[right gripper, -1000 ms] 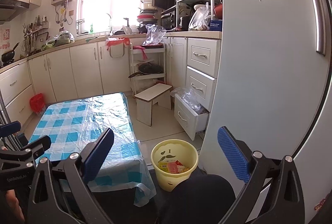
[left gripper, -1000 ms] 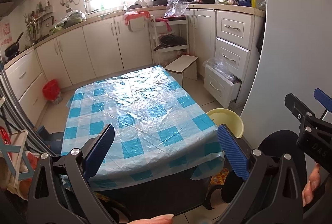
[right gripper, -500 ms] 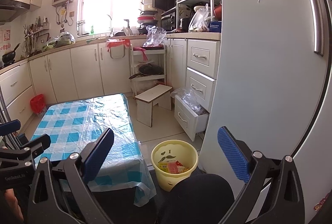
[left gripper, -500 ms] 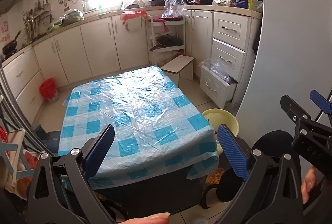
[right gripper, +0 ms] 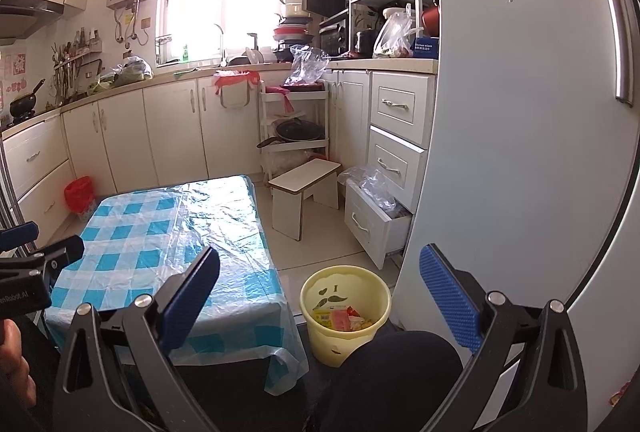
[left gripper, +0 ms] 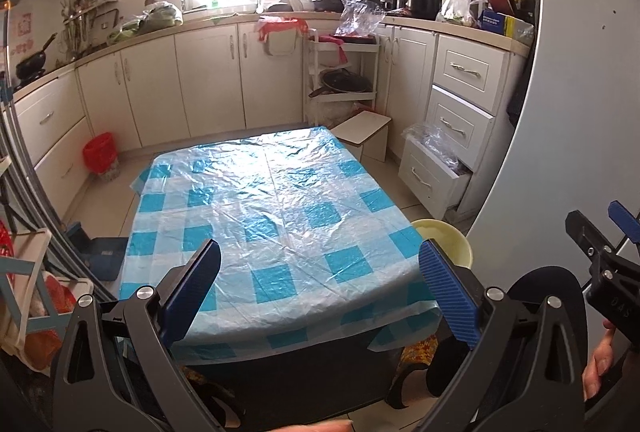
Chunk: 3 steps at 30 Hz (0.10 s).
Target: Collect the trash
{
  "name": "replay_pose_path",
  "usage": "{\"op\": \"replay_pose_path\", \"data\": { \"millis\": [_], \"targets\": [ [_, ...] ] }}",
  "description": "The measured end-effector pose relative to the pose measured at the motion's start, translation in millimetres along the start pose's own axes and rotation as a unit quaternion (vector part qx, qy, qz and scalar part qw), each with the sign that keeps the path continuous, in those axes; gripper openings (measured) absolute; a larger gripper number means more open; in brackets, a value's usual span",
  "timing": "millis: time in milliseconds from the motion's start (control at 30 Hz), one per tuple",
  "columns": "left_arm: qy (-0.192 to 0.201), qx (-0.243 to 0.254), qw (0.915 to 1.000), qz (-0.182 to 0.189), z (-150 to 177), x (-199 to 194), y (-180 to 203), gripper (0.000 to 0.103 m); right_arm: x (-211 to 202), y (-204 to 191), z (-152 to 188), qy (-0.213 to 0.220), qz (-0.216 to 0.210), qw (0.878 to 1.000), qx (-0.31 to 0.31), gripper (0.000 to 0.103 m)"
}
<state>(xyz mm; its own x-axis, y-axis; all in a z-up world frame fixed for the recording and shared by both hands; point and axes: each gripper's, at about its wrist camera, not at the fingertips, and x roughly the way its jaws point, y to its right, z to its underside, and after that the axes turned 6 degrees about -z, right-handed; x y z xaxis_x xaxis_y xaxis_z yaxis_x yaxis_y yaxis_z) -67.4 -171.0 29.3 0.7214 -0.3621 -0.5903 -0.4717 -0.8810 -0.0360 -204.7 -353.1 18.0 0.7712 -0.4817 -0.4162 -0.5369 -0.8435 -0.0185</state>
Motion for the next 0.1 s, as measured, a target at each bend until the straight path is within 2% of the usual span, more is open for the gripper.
{"op": "replay_pose_path", "data": {
  "millis": [100],
  "targets": [
    [-0.019,-0.011,0.9997,-0.007,4.5,9.1,-15.7,0.095,-2.4,-9.0,-0.9,0.004,-0.005,1.000,-0.008,0.096]
  ]
}}
